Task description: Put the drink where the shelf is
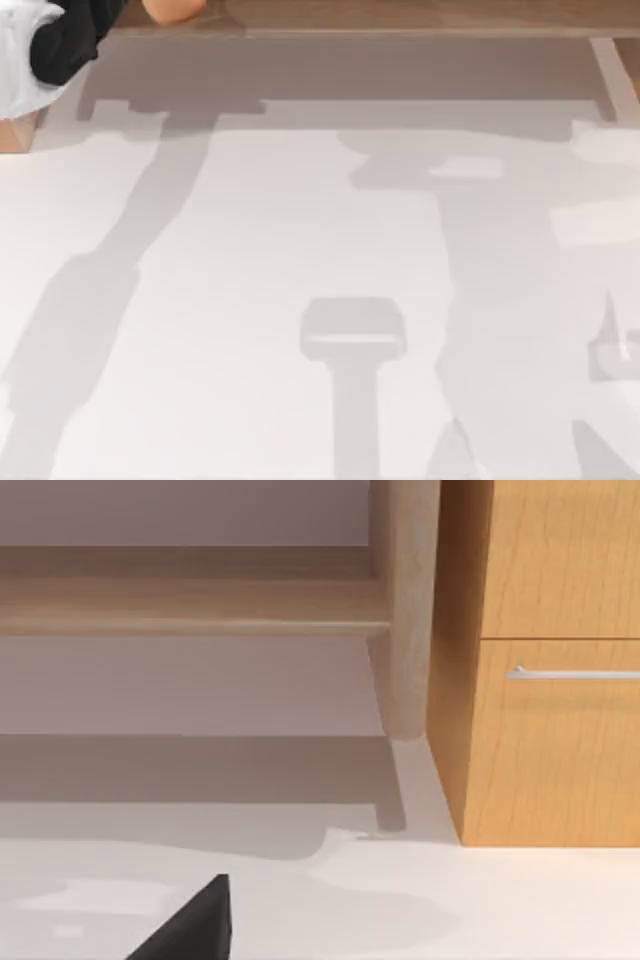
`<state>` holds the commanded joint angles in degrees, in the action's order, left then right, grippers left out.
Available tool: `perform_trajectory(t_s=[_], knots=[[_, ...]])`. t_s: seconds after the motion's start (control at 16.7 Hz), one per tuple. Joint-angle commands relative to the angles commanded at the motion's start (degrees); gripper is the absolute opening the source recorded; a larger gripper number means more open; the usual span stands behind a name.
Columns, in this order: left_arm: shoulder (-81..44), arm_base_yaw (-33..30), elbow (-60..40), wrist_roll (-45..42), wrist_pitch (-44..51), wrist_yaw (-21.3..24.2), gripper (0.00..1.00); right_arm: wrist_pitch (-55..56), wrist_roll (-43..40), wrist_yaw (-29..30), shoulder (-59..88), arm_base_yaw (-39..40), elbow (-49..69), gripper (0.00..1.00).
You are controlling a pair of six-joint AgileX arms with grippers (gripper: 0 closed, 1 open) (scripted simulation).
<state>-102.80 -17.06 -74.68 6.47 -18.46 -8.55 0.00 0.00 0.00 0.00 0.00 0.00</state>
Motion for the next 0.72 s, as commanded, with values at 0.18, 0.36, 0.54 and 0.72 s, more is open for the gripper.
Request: perform_trajectory(t_s=[0.18, 0.36, 0.54, 0.72], knots=[[-2.0, -1.11, -7.59, -2.19, 8.01, -5.21, 0.0, 0.0, 0.0, 0.0, 0.0, 0.0, 0.0, 1.0], [-2.56, -1.5, -10.18, -3.05, 10.72, -7.21, 0.0, 0.0, 0.0, 0.0, 0.0, 0.0, 0.0, 1.0], [-2.56, -1.5, -10.18, -3.05, 10.72, -7.21, 0.0, 0.0, 0.0, 0.0, 0.0, 0.0, 0.0, 1.0], [-3.22, -1.17, -10.0, -2.76, 10.29, -6.99, 0.0, 0.0, 0.0, 0.0, 0.0, 0.0, 0.0, 1.0]])
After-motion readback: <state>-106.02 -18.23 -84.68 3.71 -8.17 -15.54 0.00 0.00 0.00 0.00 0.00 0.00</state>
